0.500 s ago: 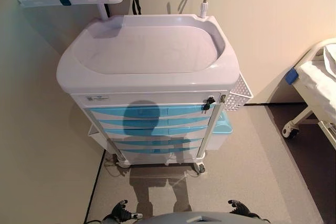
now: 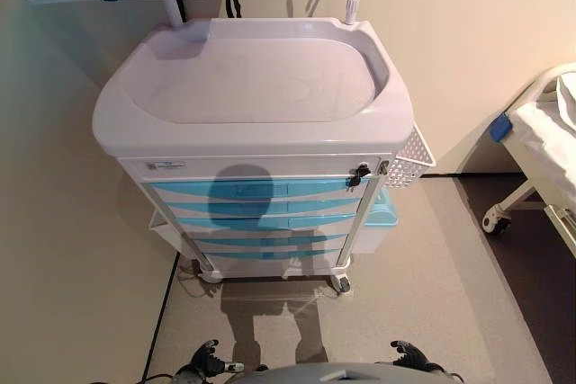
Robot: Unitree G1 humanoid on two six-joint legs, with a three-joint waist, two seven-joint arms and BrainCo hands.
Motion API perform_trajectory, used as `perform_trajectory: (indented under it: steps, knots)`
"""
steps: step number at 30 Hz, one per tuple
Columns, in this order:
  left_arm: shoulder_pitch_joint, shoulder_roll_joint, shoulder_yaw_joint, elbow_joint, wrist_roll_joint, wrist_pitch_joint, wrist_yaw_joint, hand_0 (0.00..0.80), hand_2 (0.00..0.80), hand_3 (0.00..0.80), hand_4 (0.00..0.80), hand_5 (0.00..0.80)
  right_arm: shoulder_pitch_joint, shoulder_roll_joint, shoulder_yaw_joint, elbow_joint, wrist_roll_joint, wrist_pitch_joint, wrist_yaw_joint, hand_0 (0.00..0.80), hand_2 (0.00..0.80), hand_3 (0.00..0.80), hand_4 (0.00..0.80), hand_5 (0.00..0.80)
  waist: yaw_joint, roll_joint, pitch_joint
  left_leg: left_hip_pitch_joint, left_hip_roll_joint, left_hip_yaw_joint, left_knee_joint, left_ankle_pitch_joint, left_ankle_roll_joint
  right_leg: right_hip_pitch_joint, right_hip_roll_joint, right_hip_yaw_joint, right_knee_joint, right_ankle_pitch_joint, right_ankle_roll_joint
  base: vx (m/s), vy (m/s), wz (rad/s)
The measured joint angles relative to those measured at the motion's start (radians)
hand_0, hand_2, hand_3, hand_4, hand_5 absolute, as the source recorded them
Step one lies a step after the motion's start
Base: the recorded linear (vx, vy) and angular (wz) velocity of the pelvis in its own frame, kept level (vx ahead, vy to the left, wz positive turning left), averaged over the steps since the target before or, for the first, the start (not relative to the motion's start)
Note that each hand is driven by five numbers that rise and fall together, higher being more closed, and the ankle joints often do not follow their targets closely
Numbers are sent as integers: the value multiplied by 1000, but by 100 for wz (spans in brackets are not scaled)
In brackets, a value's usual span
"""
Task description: Open the drawer and pick up the medicine
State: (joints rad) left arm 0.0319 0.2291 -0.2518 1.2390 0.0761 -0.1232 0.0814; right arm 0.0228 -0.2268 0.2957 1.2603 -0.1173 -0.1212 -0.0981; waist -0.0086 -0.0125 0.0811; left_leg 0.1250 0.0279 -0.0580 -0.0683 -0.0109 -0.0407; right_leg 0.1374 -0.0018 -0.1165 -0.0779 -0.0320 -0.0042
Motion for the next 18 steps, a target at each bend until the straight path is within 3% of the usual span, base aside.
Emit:
perform_trajectory:
  steps: [8,18]
  knots:
    - [-20,-3,39,-100,-126,-14,10,0,0,0,0,0,-1,-1,0,-3,-1,0,-3,0,0,0,0,0,-1,-23,16,-30,-2,2,2,2,1,-41,-1,3,21,1,-2,-34,5,-2]
    - [-156,13,38,-380,-330,-74,57,0,0,0,0,0,-110,-48,13,-39,2,-10,-20,0,0,0,0,0,-1,-1,160,-242,-21,7,112,20,3,-310,-18,26,241,-37,2,-143,22,-6]
